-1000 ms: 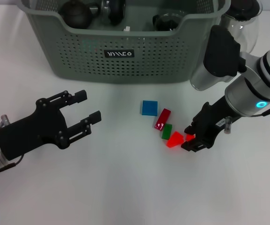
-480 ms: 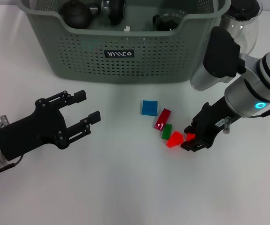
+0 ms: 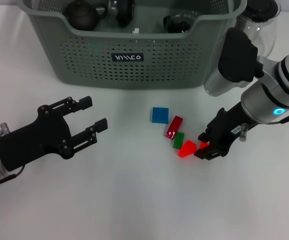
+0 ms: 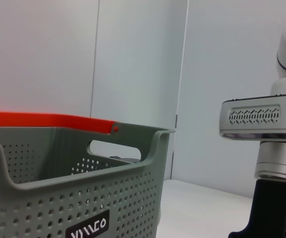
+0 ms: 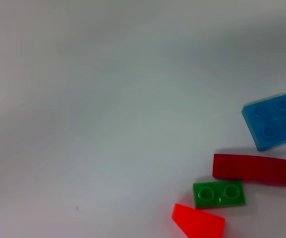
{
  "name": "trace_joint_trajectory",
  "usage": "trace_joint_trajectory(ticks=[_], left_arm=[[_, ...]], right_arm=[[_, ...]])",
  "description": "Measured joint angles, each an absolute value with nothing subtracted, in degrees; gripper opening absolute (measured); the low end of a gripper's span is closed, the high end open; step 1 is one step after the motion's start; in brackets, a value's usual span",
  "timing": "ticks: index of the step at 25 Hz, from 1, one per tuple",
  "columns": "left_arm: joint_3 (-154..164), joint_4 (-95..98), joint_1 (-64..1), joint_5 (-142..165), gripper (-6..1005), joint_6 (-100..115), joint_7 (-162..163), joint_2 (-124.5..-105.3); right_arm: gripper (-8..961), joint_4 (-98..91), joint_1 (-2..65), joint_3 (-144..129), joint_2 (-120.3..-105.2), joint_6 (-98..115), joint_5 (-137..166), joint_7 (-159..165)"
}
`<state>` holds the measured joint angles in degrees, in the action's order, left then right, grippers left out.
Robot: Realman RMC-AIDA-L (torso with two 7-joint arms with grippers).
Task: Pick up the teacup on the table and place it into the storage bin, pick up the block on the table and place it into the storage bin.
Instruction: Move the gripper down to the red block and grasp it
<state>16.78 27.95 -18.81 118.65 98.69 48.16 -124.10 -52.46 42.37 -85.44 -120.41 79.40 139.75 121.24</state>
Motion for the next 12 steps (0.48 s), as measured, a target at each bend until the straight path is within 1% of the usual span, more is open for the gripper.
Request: trace_joint_trajectory(ticks=[12], left_arm=[[16.78,27.95,-18.80,118.65,617,98.70,48.16,-124.10]], right_arm=[[351,-52.23,42.43,-85.53,-120.32,79.08,139.92,121.15]])
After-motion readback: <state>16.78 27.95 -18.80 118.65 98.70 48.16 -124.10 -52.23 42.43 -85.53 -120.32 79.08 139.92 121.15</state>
